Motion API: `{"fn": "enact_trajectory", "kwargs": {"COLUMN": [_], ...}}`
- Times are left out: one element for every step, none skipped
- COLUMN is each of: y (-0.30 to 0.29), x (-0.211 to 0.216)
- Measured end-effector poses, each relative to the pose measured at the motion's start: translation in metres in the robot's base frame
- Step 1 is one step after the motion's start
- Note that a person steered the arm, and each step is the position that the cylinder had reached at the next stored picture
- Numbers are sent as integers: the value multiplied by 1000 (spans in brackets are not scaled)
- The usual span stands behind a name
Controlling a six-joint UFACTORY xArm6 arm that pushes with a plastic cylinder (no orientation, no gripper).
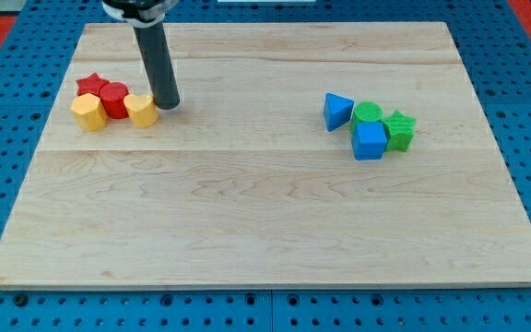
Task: Point your arm at center
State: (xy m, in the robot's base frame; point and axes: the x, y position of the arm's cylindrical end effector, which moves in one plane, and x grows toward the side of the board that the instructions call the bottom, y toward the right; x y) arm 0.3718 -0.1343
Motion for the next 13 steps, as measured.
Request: {"fn": "enact_trajectory", "kwargs": {"y": [-3,-25,-42,18,77,103,111,111,111,111,111,111,113], "x": [22,24,24,28,40,43,43,43,44,46,52,54,58]}}
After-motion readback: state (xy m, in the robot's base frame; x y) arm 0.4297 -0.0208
